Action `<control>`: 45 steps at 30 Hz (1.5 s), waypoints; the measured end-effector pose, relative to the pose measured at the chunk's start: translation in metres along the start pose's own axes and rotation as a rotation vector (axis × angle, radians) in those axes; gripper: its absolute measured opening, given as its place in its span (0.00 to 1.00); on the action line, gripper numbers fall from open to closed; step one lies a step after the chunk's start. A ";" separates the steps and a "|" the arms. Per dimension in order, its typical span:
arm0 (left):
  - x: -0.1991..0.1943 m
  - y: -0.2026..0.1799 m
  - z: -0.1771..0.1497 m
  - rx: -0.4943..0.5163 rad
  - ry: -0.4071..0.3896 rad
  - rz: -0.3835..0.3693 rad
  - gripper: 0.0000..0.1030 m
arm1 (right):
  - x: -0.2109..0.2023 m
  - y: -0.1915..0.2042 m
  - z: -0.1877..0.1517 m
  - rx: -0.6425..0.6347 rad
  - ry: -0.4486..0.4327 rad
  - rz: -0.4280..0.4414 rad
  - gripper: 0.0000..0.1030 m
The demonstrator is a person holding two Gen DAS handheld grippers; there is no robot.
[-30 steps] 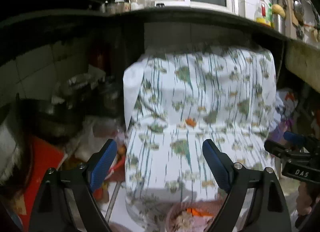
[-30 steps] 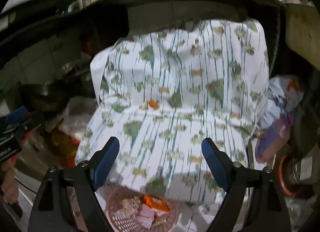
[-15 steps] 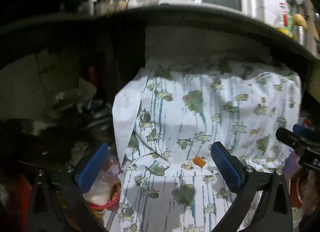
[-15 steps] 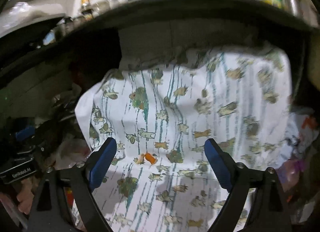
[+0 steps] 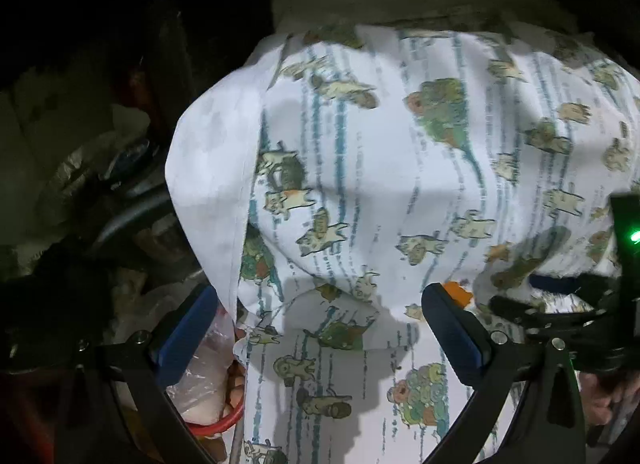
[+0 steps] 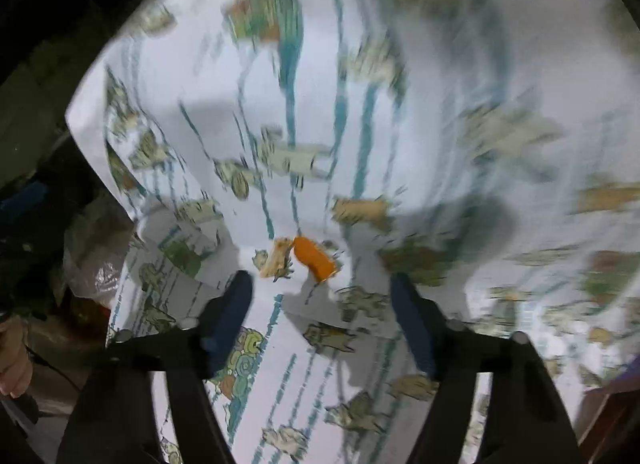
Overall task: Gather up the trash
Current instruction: 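Close the right tool on the small orange scrap, then grasp the tiny tan scrap with the left tool while the right tool holds the orange scrap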
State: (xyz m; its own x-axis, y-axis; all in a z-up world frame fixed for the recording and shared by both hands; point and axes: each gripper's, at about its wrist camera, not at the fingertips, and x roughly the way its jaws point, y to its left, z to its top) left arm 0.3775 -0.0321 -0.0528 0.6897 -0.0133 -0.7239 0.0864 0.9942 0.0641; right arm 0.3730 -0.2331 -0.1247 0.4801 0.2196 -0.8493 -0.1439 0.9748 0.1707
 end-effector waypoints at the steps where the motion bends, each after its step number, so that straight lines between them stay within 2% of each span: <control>1: 0.004 0.002 0.000 -0.014 0.007 -0.003 1.00 | 0.011 -0.002 0.001 0.015 0.018 -0.001 0.54; 4: 0.011 0.000 0.002 -0.032 0.029 -0.025 0.98 | 0.036 -0.011 0.005 0.111 0.042 0.000 0.52; 7: 0.018 -0.007 0.003 -0.040 0.049 -0.050 0.98 | 0.056 -0.021 0.005 0.205 0.095 0.056 0.39; 9: 0.023 -0.012 0.004 -0.042 0.062 -0.059 0.98 | 0.068 -0.025 0.002 0.248 0.137 0.097 0.35; 11: 0.027 -0.017 0.005 -0.051 0.073 -0.071 0.98 | 0.077 -0.029 -0.001 0.261 0.164 0.139 0.17; 13: 0.032 -0.021 0.006 -0.072 0.088 -0.094 0.98 | 0.078 -0.034 -0.002 0.275 0.153 0.119 0.09; 14: 0.035 -0.022 0.007 -0.077 0.095 -0.101 0.98 | 0.076 -0.038 -0.003 0.290 0.143 0.106 0.08; 17: 0.048 -0.030 0.005 -0.073 0.134 -0.123 0.91 | 0.069 -0.049 -0.005 0.329 0.125 0.157 0.06; 20: 0.060 -0.038 0.001 -0.059 0.169 -0.140 0.88 | 0.059 -0.059 -0.005 0.346 0.108 0.168 0.06; 23: 0.070 -0.046 -0.001 -0.052 0.196 -0.160 0.80 | 0.049 -0.066 -0.007 0.361 0.102 0.175 0.05; 26: 0.080 -0.054 0.000 -0.072 0.228 -0.219 0.72 | 0.038 -0.064 -0.006 0.343 0.099 0.143 0.05; 27: 0.086 -0.057 -0.001 -0.090 0.253 -0.271 0.68 | 0.033 -0.063 -0.007 0.330 0.099 0.127 0.05; 29: 0.097 -0.062 -0.003 -0.109 0.291 -0.329 0.61 | 0.023 -0.058 -0.011 0.278 0.099 0.077 0.05; 31: 0.107 -0.071 -0.005 -0.091 0.313 -0.320 0.53 | 0.012 -0.053 -0.018 0.183 0.077 0.018 0.05; 34: 0.121 -0.084 -0.006 -0.081 0.336 -0.303 0.45 | 0.005 -0.048 -0.032 0.085 0.079 -0.007 0.05; 39: 0.144 -0.106 -0.010 -0.044 0.371 -0.240 0.33 | -0.004 -0.057 -0.049 0.129 0.103 0.003 0.05; 41: 0.150 -0.109 -0.011 -0.059 0.378 -0.223 0.25 | -0.017 -0.069 -0.049 0.122 0.084 -0.007 0.05; 42: 0.153 -0.109 -0.011 -0.075 0.385 -0.222 0.16 | -0.024 -0.073 -0.048 0.122 0.075 -0.006 0.05; 45: 0.152 -0.106 -0.012 -0.117 0.380 -0.218 0.08 | -0.036 -0.083 -0.039 0.134 0.051 0.023 0.05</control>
State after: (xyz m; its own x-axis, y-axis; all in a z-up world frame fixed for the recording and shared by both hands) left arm 0.4647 -0.1383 -0.1782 0.3499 -0.2053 -0.9140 0.1033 0.9782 -0.1801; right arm 0.3344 -0.3232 -0.1279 0.4326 0.2429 -0.8683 -0.0361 0.9669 0.2525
